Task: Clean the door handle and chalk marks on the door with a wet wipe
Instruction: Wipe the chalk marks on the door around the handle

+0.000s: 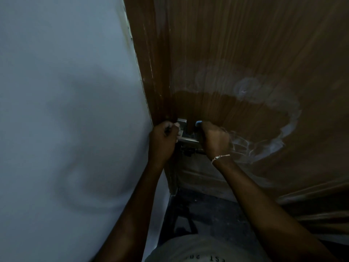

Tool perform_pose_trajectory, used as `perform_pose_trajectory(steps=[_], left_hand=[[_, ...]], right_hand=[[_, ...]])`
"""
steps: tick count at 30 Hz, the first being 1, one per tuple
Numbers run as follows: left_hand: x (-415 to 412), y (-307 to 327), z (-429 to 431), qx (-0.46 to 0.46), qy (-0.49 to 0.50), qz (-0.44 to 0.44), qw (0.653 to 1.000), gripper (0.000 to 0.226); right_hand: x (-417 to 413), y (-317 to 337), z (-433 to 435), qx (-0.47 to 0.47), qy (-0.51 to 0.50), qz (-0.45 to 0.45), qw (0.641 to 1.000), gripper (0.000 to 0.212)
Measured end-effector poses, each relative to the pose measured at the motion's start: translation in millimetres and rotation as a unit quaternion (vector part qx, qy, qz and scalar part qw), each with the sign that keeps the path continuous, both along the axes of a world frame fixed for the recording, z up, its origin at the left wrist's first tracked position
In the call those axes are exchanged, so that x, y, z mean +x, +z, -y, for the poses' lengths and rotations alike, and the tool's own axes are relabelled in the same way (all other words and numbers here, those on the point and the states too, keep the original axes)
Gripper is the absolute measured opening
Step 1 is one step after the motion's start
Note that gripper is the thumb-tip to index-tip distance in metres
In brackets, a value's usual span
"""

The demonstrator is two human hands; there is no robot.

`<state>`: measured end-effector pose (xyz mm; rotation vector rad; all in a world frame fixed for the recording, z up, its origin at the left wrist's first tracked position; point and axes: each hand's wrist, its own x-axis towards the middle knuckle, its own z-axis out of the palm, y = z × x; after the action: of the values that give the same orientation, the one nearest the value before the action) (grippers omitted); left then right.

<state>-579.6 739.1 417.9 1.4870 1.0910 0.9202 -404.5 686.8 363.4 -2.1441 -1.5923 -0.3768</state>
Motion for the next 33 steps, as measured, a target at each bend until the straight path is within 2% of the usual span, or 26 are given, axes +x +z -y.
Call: perform_pose_trajectory(steps=[3, 5, 9, 13, 15, 18, 21, 24, 27, 30, 33], left_hand=[[2, 2, 1, 0.003, -0.009, 0.005, 1.0, 0.019], [1, 4, 2, 0.009, -0.006, 0.012, 1.0, 0.019], [0, 3, 2, 0.009, -0.004, -0.002, 1.0, 0.02], [4, 4, 6, 0.007, -0.014, 0.003, 1.0, 0.022], [3, 4, 7, 0.009, -0.012, 0.004, 1.0, 0.022], [2, 1, 7, 0.007, -0.012, 0.003, 1.0, 0.023], [6, 3, 10, 0.003, -0.021, -0.001, 1.0, 0.023], [10, 7, 11, 0.003, -0.027, 0.002, 1.0, 0.023], [7, 4, 9, 0.004, -0.016, 0.007, 1.0, 0.023], [8, 5, 9, -0.001, -0.014, 0.009, 1.0, 0.021], [14, 8, 11, -0.008, -0.027, 0.017, 0.999, 0.02]], right_hand=[[3, -15, 8, -0.044, -0.022, 0.003, 0.999, 0.013], [12, -17, 14, -0.006, -0.034, -0.015, 0.999, 0.01], [6, 0, 8, 0.036, -0.023, -0.013, 0.999, 0.021], [7, -12, 14, -0.071, -0.033, -0.005, 0.997, 0.01], [16, -14, 23, -0.04, -0.045, -0.029, 0.998, 0.007], [20, -7, 24, 0.052, -0.044, -0.007, 0.998, 0.015], [17, -8, 15, 0.018, -0.012, -0.004, 1.0, 0.023], [21, -24, 23, -0.044, -0.022, 0.013, 0.999, 0.015], [31, -18, 36, 0.015, -0.054, -0.032, 0.998, 0.012], [27, -5, 32, 0.09, -0.059, -0.052, 0.993, 0.019], [21, -13, 29, 0.04, -0.051, -0.009, 0.998, 0.015]])
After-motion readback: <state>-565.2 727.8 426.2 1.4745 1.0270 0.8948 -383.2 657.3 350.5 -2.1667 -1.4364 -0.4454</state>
